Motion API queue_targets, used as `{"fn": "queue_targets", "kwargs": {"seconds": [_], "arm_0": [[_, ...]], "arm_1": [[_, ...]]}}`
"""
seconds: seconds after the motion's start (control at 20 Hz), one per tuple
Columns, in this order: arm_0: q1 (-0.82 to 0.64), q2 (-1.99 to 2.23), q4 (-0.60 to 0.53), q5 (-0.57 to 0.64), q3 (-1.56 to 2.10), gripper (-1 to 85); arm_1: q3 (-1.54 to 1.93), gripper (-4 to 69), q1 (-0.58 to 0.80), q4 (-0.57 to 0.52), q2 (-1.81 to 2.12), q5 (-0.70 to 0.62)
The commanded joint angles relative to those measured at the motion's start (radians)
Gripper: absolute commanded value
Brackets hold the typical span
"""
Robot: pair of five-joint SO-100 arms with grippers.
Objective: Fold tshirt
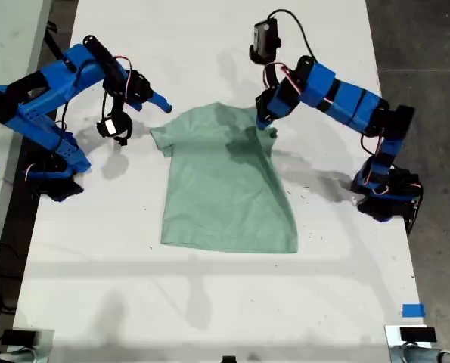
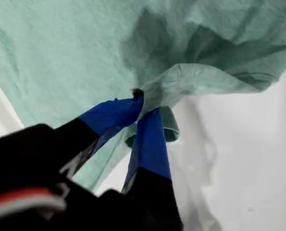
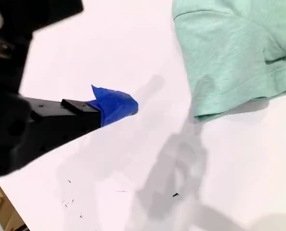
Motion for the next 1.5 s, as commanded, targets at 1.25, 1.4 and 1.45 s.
{"fn": "queue_targets", "kwargs": {"seconds": [1.25,1.4,1.45], "arm_0": [[0.072,-0.485,-0.17,-0.083,-0.08,23.6],[0.02,-0.538,-0.204,-0.1,-0.08,5.7],[0.017,-0.508,-0.207,-0.117,-0.071,3.5]], "arm_1": [[0.17,25.6,-0.046,0.193,0.445,0.018],[0.219,23.5,-0.064,0.195,0.514,0.023],[0.236,22.3,-0.066,0.195,0.526,0.025]]}}
